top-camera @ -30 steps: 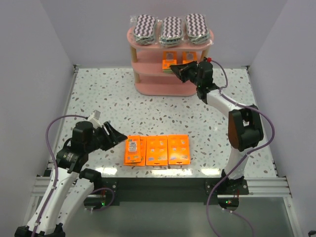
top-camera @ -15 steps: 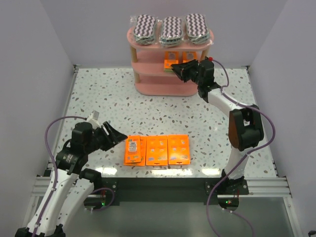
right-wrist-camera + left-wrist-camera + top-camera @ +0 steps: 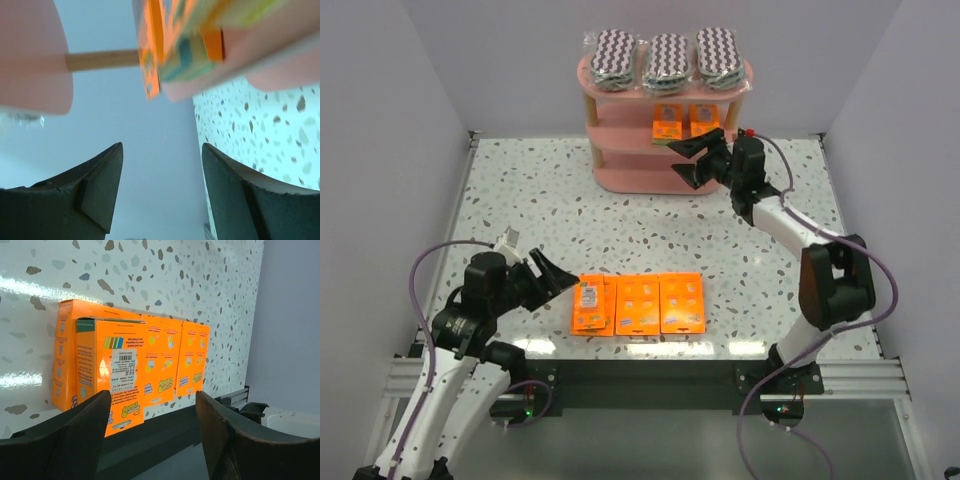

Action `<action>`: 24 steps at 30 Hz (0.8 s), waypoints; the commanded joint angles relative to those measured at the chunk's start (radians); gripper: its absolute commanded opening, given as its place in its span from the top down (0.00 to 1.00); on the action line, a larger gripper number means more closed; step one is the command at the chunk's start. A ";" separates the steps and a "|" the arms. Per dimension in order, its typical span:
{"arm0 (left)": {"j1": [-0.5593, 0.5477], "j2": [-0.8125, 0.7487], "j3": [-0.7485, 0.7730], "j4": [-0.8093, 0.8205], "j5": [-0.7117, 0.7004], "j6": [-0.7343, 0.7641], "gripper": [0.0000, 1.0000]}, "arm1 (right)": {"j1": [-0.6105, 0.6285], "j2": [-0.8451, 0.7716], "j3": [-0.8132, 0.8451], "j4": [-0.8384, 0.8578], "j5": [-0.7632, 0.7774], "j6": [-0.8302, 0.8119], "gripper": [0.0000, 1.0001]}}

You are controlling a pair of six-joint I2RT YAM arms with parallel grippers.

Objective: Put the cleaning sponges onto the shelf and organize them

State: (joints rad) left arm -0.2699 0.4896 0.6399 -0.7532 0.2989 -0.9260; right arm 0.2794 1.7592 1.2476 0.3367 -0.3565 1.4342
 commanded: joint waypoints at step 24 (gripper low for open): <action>0.113 -0.366 -0.298 -0.226 0.144 -0.383 0.28 | 0.080 -0.776 -0.514 -0.559 -0.027 -0.322 0.13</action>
State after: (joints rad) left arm -0.1688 0.0708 0.3595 -1.0328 0.3649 -1.3319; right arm 0.3534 1.0073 0.7273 -0.2005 -0.3847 1.1427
